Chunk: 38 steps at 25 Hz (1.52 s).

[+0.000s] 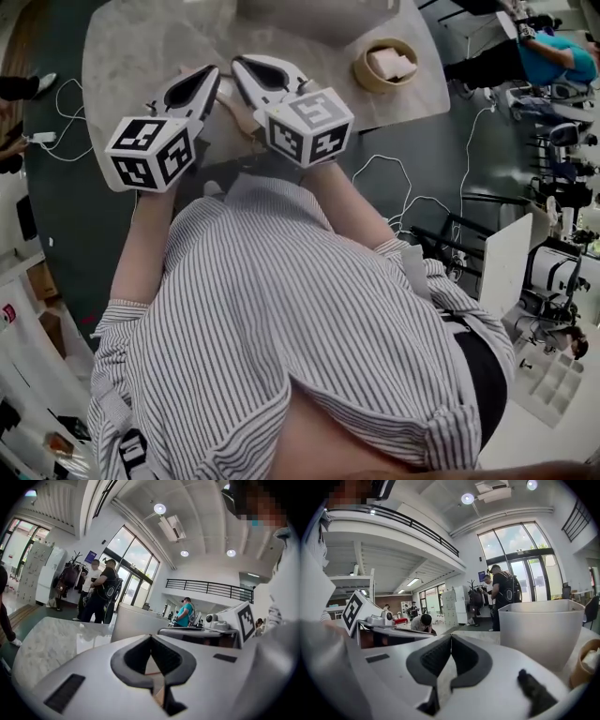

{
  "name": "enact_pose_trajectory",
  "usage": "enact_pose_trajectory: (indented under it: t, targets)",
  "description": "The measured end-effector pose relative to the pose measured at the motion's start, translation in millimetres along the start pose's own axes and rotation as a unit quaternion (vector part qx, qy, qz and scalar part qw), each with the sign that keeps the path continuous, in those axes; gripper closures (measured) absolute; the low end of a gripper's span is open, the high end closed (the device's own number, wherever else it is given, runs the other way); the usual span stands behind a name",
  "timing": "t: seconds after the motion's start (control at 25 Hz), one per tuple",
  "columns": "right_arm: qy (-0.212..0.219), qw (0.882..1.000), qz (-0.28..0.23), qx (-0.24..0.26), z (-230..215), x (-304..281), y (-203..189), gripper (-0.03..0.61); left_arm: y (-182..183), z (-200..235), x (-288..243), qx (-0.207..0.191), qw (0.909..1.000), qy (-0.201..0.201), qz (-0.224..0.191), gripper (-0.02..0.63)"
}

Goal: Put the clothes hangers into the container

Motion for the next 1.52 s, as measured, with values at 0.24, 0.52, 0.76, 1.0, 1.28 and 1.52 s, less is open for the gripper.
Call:
enact_pose_trajectory:
  t: [0.24,0.52,0.76,1.0,1.28,1.52]
  targets:
    - [-0.005,1.000,0.014,-0.014,-1,-26,-7,0.563,-5,23,-1,0.012,0.9999,-0.005,0.006,0.603]
    - [0.001,0.999,0.031,-0.017,-22,-35,-17,0.563,-15,34,-18,0.040,0.9992,0.005,0.009,0.603]
    - [0.010,0.999,0.043,-0.030,-34,-35,-15,0.563,-13,28,-26,0.054,0.9982,0.019,0.019,0.603]
    - [0.029,0.997,0.072,-0.026,-41,-38,-25,0.563,-19,31,-32,0.070,0.9962,0.046,0.022,0.603]
    - [0.042,0.993,0.105,-0.031,-40,-38,-56,0.563,-36,38,-25,0.088,0.9937,0.064,0.025,0.603]
    - [0.047,0.989,0.132,-0.047,-40,-42,-76,0.563,-62,37,-27,0.115,0.9902,0.066,0.044,0.603]
Point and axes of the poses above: the fingertips, and each gripper's own axes: x backward along the fingers, z to its left, y out of its top, the point moved 4 cm from there along x, backward along the fingers, and after that the axes turned 1 degree about z, right-handed, at the moved point
